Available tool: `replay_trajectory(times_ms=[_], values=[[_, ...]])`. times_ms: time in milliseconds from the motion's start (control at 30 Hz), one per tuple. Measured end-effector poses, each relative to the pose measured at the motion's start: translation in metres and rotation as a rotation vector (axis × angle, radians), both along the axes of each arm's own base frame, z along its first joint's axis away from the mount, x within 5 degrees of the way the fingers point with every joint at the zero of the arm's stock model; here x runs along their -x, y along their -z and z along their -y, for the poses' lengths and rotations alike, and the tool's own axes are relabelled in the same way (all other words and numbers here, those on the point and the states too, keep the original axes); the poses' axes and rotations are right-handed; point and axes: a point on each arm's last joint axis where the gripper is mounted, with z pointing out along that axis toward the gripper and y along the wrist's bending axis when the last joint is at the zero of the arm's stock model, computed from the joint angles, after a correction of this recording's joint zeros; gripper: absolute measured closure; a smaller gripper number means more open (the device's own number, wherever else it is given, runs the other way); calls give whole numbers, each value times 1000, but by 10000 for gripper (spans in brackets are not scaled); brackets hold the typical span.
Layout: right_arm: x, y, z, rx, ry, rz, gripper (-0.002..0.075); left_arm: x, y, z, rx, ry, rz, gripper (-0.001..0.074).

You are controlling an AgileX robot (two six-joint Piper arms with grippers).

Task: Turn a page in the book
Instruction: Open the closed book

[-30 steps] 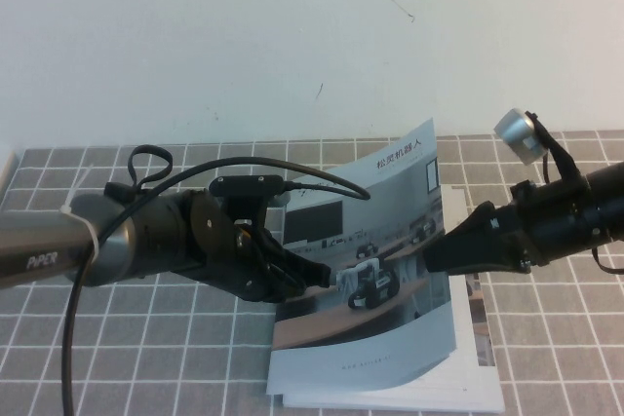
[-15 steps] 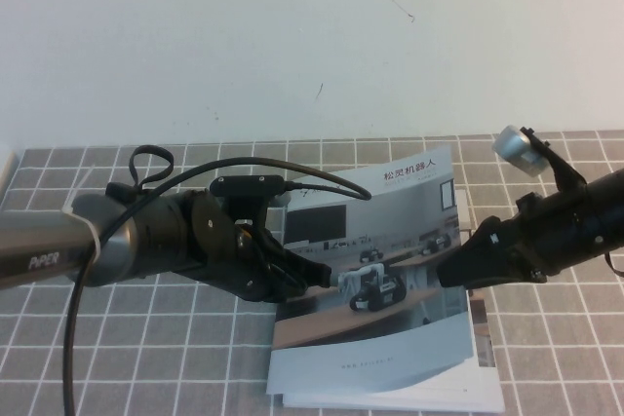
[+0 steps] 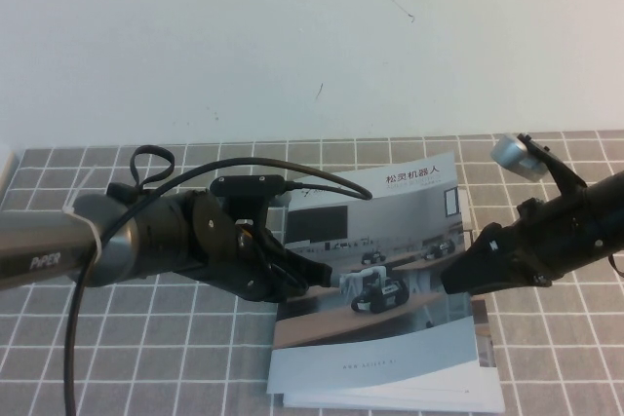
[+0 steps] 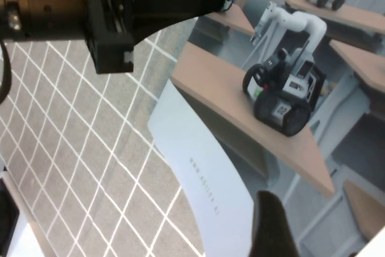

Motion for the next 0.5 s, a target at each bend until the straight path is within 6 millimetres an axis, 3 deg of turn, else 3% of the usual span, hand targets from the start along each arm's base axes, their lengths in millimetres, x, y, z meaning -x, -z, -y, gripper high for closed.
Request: replay_trajectory(times_ms=[133,400,500], values=[[-1,-3,-3,-45,17,-7,332,0,0,0,0,-1,2,738],[-3,-24,-16,-317,6,44,332,0,0,0,0,-1,2,738],[-2,-26,-17,-336,-2,51,332,1,-8,0,7,4,21,738]])
